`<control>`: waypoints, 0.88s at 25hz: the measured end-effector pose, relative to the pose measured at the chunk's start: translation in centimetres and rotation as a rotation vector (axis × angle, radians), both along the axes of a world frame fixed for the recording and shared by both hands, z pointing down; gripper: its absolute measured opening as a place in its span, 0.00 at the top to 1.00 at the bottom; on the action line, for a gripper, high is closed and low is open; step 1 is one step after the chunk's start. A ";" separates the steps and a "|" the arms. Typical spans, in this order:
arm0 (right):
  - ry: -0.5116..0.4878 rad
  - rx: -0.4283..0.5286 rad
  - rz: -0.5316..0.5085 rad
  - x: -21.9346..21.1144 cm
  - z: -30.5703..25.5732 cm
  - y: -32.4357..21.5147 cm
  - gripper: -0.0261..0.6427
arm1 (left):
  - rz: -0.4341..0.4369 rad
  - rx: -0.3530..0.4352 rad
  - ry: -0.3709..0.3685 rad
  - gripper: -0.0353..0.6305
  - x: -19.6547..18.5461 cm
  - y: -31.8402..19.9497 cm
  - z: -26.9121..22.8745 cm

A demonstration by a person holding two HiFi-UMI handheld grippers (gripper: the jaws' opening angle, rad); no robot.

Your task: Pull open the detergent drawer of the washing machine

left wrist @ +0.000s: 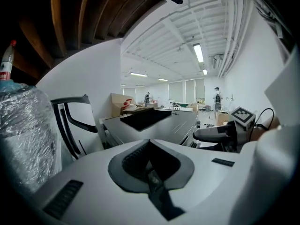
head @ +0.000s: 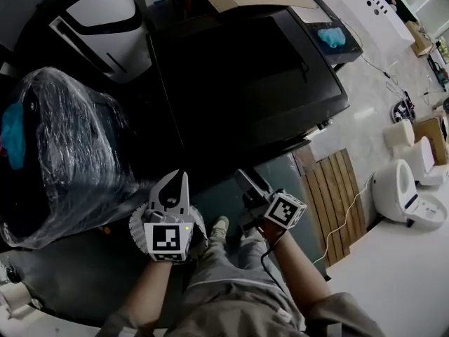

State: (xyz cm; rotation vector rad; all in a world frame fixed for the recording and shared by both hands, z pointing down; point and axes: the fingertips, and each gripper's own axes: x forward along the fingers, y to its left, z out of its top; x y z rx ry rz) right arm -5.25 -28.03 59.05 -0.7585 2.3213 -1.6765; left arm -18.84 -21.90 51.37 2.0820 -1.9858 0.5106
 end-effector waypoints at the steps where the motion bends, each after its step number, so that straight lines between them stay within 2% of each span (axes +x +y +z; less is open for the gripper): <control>1: -0.008 -0.005 -0.011 -0.2 0.5 -0.3 0.39 | -0.016 -0.008 0.002 0.92 -0.1 -0.1 0.4; 6: -0.026 -0.057 -0.067 -1.1 3.5 -0.8 0.38 | -0.087 -0.030 0.012 0.92 0.2 -0.1 2.0; 12: -0.100 -0.083 -0.067 -1.0 5.1 -2.0 0.35 | -0.180 -0.062 0.014 0.92 0.2 1.2 3.8; 17: -0.155 -0.083 -0.062 -1.4 5.6 -3.0 0.32 | -0.215 -0.032 0.057 0.92 0.4 1.8 4.3; 22: -0.158 -0.100 -0.053 -1.9 6.1 -3.7 0.31 | -0.243 -0.053 0.050 0.92 0.7 2.5 5.2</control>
